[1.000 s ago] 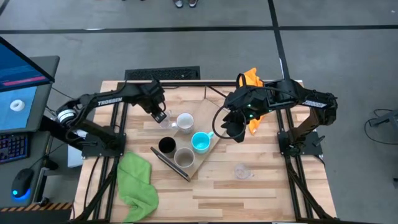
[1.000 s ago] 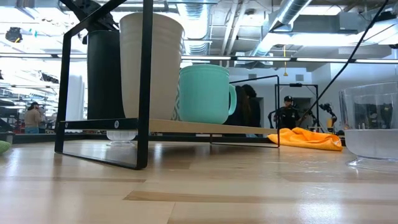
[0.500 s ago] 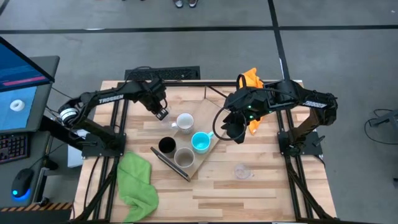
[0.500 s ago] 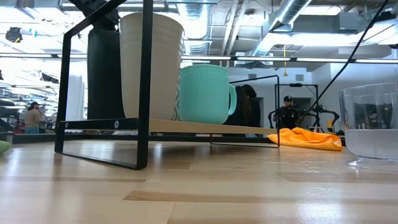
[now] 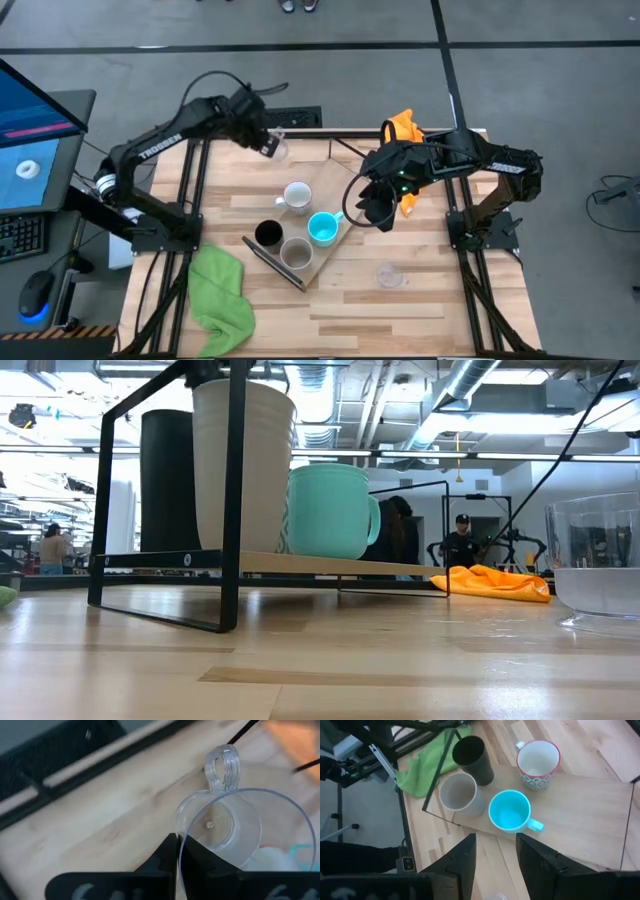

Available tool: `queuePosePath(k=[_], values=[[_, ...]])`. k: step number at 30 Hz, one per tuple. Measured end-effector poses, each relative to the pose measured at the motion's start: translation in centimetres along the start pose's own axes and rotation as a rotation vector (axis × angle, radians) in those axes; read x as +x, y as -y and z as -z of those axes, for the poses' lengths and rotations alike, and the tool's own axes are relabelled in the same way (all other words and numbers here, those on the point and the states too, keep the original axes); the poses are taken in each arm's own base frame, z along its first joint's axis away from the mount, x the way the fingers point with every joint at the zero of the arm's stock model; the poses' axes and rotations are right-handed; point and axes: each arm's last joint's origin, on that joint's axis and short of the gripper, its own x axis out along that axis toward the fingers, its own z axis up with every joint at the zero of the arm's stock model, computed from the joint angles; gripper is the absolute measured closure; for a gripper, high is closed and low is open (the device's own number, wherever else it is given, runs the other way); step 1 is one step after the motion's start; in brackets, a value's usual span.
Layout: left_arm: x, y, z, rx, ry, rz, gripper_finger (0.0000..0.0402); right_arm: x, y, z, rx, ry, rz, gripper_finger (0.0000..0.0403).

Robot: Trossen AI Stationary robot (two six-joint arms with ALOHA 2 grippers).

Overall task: Stack small to large cups/mugs on shelf
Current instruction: Put the transparent cup on the shelf aligned with the gray cup

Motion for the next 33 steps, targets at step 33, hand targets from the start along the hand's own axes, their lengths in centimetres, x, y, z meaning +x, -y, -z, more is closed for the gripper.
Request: queuePosePath(k=[33], values=[[9.5,14.7,-2.8,0.191,-0.084,-0.087,0.0401,-0.2,-3.2,2.9,0.009,-0.095,0.017,0.0243]])
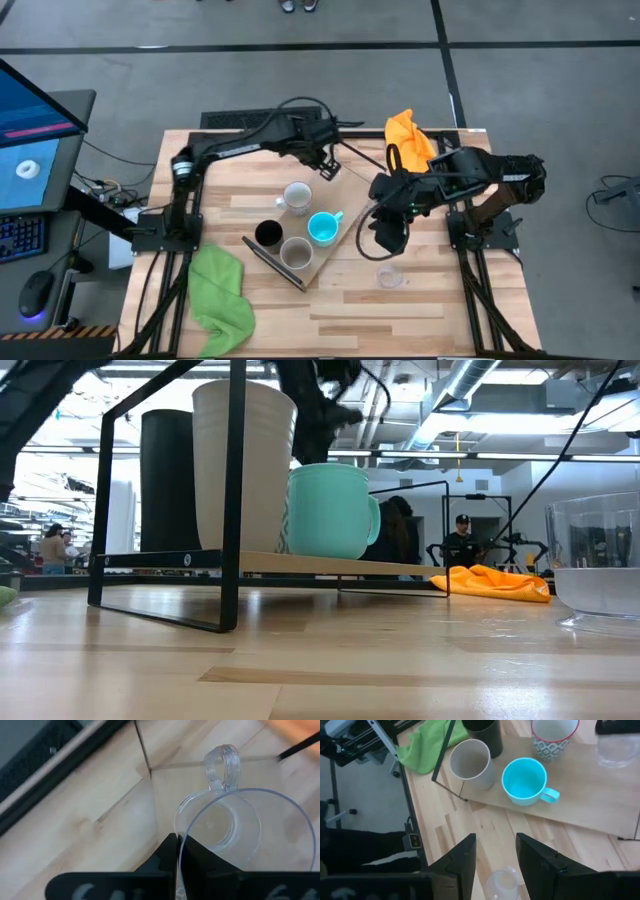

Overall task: Stack small to large cups/mugs on shelf
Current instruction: Put the transparent cup on the shelf aligned with the gray cup

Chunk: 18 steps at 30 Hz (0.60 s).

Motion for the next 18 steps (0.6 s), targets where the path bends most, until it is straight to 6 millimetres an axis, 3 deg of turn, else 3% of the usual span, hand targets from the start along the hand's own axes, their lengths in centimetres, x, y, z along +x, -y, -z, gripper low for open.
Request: queuePosePath(k=[8,18], values=[[4.2,0.8,0.1,0.024,-0.108,-0.047,0.0401,-0.1,-0.8,0.6,-0.007,0.016,0.016,0.0243],[5.7,0.5,0.4,0.017,-0.154,-0.060,0.0401,-0.1,-1.3,0.9,-0.013,0.013,0.003,0.0243]])
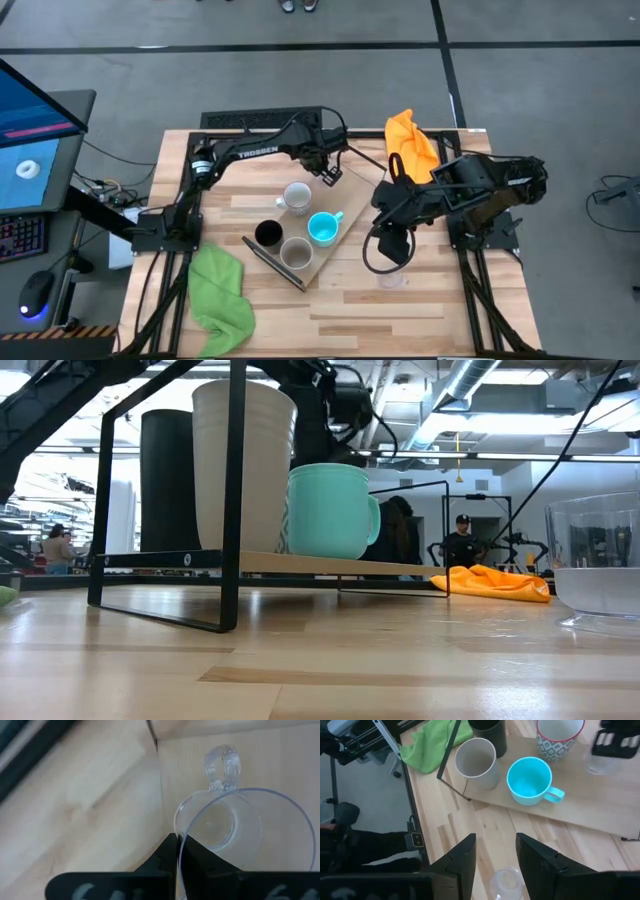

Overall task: Stack small to large cups/mugs on shelf
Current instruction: Put the transparent cup on the shelf aligned with the gray cup

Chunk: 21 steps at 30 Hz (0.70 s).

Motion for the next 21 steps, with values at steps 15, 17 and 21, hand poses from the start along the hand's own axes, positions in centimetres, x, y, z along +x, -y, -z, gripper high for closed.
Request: queuePosePath(k=[15,17,21], values=[[1.14,0.13,0.12,0.004,-0.027,-0.036,0.0401,0.00,0.01,-0.02,0.000,0.001,0.000,0.0243],[1.14,0.13,0.12,0.006,-0.028,-0.036,0.0401,0.00,0.01,-0.02,0.001,0.000,-0.001,0.0243],[1.13,0.15,0.09,0.008,-0.025,-0.034,0.0401,0.00,0.01,-0.01,0.000,0.000,-0.001,0.0243]])
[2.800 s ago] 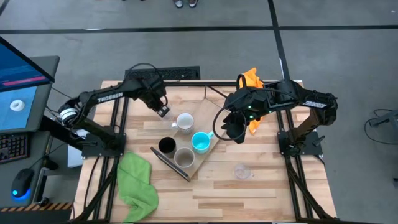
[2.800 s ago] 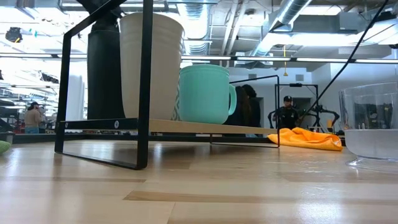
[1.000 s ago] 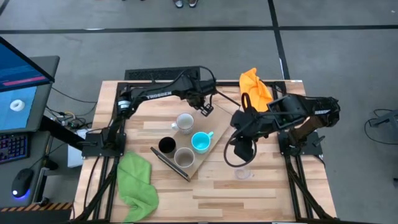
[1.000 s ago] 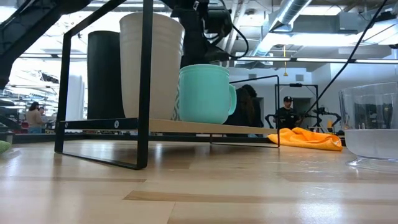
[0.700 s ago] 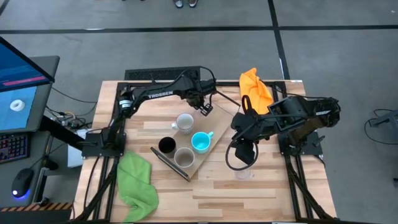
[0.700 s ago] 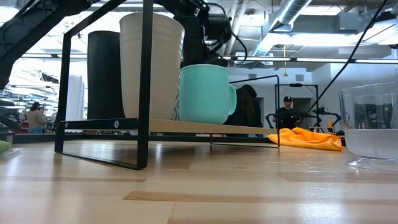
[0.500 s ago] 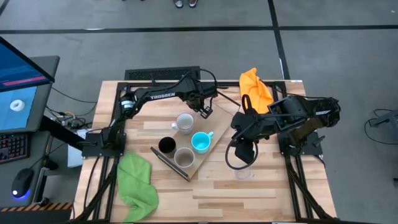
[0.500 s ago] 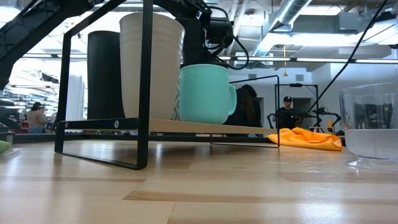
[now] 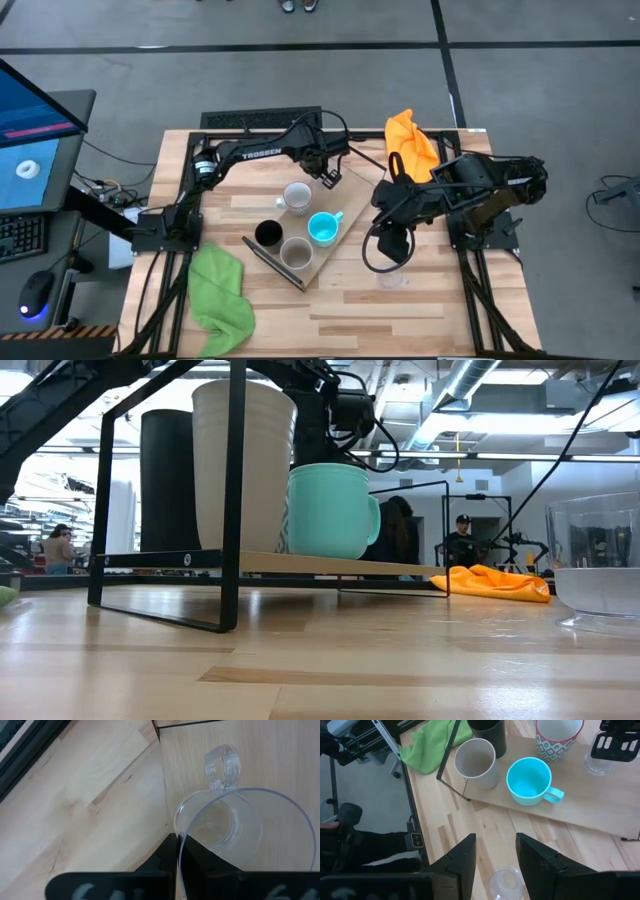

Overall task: Stack small to large cups/mugs on shelf
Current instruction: Put the transparent cup on the shelf aligned with the gray cup

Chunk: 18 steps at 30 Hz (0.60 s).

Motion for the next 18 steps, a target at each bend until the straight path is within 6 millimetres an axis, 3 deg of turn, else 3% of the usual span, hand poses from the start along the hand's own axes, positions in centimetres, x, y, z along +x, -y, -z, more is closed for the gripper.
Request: queuePosePath(k=[7,18], values=[[0.00,0.02,0.01,0.011,-0.003,0.005,0.0388,0.00,0.00,-0.01,0.000,0.000,0.000,0.0243],[0.00,0.11,-0.19,-0.011,0.018,0.013,0.0302,0.00,0.00,-0.01,0.000,0.000,-0.001,0.0243]])
